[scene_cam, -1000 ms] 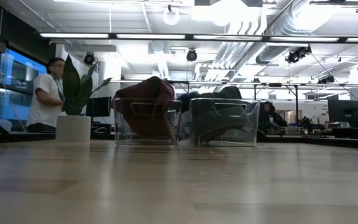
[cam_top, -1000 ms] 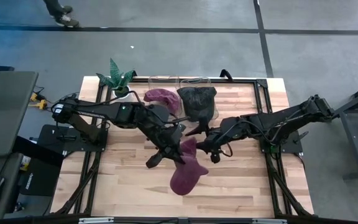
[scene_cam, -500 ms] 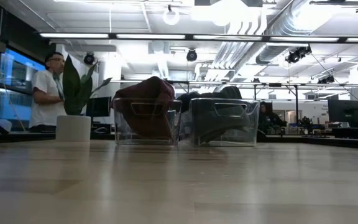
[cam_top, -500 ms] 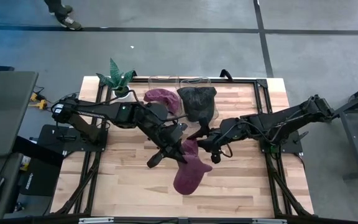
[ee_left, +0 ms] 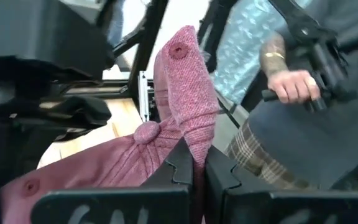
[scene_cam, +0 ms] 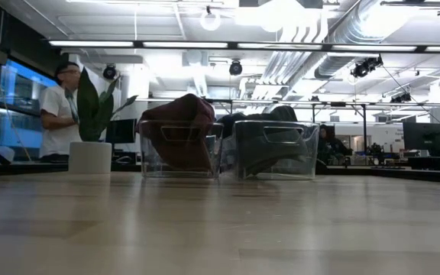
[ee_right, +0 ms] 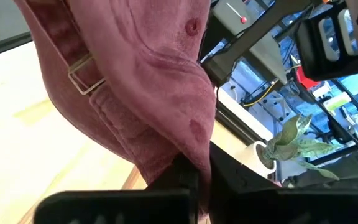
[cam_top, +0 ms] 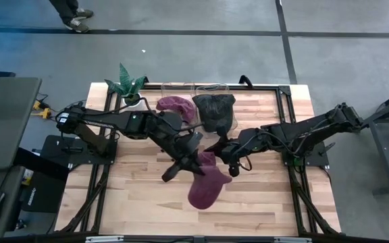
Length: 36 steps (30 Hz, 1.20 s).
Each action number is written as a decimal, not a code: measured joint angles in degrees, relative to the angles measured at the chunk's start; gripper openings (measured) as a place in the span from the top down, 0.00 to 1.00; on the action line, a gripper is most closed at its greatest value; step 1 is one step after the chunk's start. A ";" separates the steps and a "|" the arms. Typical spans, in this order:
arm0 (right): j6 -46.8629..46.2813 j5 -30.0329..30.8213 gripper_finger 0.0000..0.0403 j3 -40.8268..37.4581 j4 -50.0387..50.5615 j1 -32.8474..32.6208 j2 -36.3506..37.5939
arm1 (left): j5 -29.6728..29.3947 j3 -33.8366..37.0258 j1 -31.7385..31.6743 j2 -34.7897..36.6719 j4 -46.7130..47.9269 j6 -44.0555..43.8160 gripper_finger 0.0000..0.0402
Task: Pick & Place hat
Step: Put the dark red cap into the left transparent bin
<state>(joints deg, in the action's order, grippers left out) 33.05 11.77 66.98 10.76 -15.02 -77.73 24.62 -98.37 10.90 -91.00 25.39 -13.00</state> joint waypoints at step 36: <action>-4.46 7.29 1.00 0.04 8.52 0.41 0.85 | -14.44 0.00 0.00 0.09 -0.25 -38.72 0.44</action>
<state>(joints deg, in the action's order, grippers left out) 28.59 19.06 67.02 19.28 -14.62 -76.89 10.17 -98.37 10.90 -90.91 25.13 -51.72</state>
